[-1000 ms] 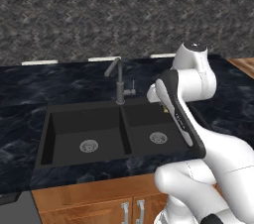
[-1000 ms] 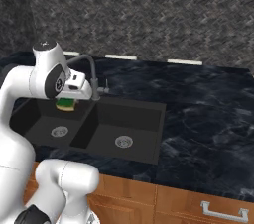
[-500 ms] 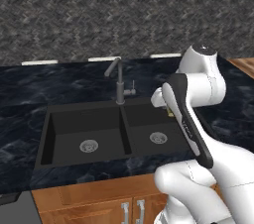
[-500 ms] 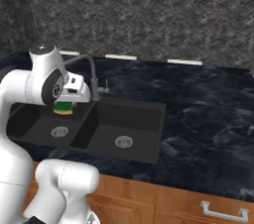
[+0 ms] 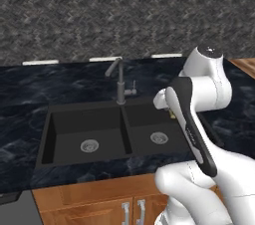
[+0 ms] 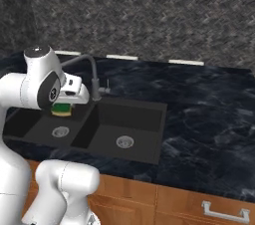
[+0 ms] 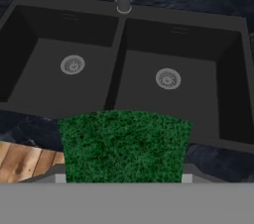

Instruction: Pick up the sponge and bar soap from the sink, and place them back in the cabinet, and close the cabinet doors.

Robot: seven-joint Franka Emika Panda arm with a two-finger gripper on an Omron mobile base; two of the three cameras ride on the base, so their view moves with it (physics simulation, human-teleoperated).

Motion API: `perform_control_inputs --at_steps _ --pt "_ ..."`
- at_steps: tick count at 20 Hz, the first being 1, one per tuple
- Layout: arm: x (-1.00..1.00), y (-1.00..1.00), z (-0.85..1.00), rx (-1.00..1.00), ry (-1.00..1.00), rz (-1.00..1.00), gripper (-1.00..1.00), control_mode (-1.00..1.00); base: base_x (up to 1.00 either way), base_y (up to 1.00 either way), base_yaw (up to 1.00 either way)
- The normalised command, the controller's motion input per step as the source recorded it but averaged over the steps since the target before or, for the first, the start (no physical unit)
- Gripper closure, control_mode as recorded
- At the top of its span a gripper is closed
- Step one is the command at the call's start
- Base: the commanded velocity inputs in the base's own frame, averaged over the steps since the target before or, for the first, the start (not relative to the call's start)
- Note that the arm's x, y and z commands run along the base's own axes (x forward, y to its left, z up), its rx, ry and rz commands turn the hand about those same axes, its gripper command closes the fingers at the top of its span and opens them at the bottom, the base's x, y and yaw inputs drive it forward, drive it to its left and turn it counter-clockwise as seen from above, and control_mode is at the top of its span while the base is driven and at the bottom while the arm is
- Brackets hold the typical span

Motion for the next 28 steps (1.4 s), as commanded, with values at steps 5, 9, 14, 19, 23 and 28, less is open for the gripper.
perform_control_inputs --at_steps 5,9,14,19,23,28 --pt "0.00 0.00 0.00 0.00 0.00 0.00 1.00 1.00 -0.59 0.00 0.18" --pt "0.00 0.00 0.00 0.00 0.00 0.00 1.00 1.00 -0.60 0.16 0.32" --pt "0.00 0.00 0.00 0.00 0.00 0.00 1.00 1.00 -0.29 0.32 0.48" --pt "0.00 0.00 0.00 0.00 0.00 0.00 1.00 1.00 -0.05 0.20 0.68" --pt "0.00 0.00 0.00 0.00 0.00 0.00 1.00 1.00 0.00 0.12 0.71" --pt "0.00 0.00 0.00 0.00 0.00 0.00 1.00 1.00 0.00 0.09 0.68"
